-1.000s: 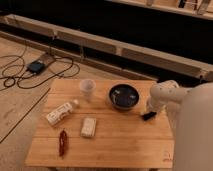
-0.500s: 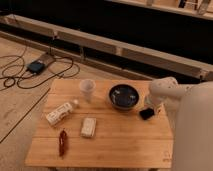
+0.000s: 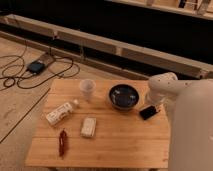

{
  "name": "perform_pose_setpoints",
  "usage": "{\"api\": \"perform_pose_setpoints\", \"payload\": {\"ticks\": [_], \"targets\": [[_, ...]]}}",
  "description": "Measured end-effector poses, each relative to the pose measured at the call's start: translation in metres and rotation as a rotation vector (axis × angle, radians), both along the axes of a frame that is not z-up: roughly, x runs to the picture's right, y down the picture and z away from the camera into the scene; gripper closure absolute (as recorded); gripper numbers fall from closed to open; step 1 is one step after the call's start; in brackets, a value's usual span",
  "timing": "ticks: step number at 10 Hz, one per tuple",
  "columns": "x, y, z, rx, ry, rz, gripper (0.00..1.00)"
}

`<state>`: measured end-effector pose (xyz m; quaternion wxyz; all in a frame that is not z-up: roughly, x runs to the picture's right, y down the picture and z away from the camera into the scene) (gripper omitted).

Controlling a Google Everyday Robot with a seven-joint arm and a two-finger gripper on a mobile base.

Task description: Place the eraser on the white sponge

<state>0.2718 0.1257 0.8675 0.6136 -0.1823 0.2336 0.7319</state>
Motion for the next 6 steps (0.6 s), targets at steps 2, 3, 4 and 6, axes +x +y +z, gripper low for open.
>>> {"api": "perform_pose_setpoints", "payload": {"ticks": [2,3,4,6], "targets": [[-0.004,-0.003,0.005,-0.014,0.01,-0.022,0.34],[-0.005,-0.004,0.009,-0.024,0.015,-0.034,0.34],[-0.006,-0.004,0.013,-0.035,0.02,-0.046,0.34],[-0.006,-0.001,0.019,-0.055,0.027,-0.068,0.34]]}}
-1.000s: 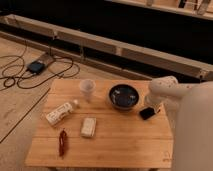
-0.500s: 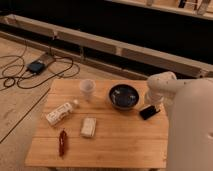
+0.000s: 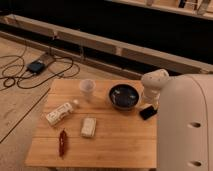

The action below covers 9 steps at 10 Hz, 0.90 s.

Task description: Place the eraser on the white sponge

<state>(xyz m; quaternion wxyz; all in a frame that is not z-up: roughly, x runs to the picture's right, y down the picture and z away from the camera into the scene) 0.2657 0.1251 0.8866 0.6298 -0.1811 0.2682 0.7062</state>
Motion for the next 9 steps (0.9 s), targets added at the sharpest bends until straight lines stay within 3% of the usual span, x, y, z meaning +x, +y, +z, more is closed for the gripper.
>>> {"api": "perform_pose_setpoints", "payload": {"ticks": [4,9], "targets": [[0.007,0.024,0.0,-0.039,0.013,-0.012,0.34],[0.014,0.048,-0.014,-0.058,0.028,0.003,0.34]]}}
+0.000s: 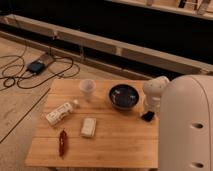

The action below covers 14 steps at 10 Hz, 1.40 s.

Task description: Place the eraser on the white sponge

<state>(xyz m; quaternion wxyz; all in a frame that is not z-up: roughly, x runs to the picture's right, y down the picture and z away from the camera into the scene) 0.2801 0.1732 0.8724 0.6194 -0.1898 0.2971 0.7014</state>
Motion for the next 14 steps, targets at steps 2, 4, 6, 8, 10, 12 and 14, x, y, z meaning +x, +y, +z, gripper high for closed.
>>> {"api": "perform_pose_setpoints", "payload": {"ticks": [2,4,6,8,10,12,14], "targets": [[0.005,0.002,-0.006,0.004,0.011,0.002,0.34],[0.008,-0.002,-0.006,0.022,0.018,0.007,0.34],[0.008,-0.008,-0.001,0.045,0.018,0.014,0.34],[0.009,-0.013,0.01,0.068,0.017,0.022,0.34],[0.011,-0.014,0.02,0.084,0.017,0.033,0.34],[0.016,-0.015,0.026,0.096,0.019,0.047,0.42],[0.019,-0.015,0.027,0.103,0.014,0.053,0.6]]}}
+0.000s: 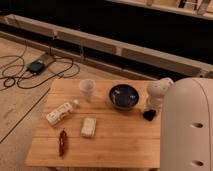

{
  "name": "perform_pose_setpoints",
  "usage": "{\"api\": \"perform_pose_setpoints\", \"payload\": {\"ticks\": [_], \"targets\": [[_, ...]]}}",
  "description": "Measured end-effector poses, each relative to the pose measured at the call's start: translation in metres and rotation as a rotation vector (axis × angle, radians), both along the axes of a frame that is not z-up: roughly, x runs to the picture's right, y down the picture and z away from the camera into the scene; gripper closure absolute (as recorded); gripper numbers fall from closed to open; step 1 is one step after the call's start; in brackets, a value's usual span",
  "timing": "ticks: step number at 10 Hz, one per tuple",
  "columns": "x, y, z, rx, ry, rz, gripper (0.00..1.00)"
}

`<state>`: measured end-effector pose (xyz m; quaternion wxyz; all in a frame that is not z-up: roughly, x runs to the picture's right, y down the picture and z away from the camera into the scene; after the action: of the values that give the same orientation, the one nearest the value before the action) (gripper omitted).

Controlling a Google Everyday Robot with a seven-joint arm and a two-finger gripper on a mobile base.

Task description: Place the eraser on the white sponge

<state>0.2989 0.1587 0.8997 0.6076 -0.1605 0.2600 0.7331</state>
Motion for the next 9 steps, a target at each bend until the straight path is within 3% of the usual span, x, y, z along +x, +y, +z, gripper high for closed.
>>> {"api": "perform_pose_setpoints", "payload": {"ticks": [1,4,9], "targets": [[0.0,-0.001,0.0,0.007,-0.007,0.003,0.74],[-0.008,-0.015,-0.006,0.037,-0.04,-0.014,0.98],[-0.049,-0.055,-0.043,0.108,-0.138,-0.123,1.0]]}}
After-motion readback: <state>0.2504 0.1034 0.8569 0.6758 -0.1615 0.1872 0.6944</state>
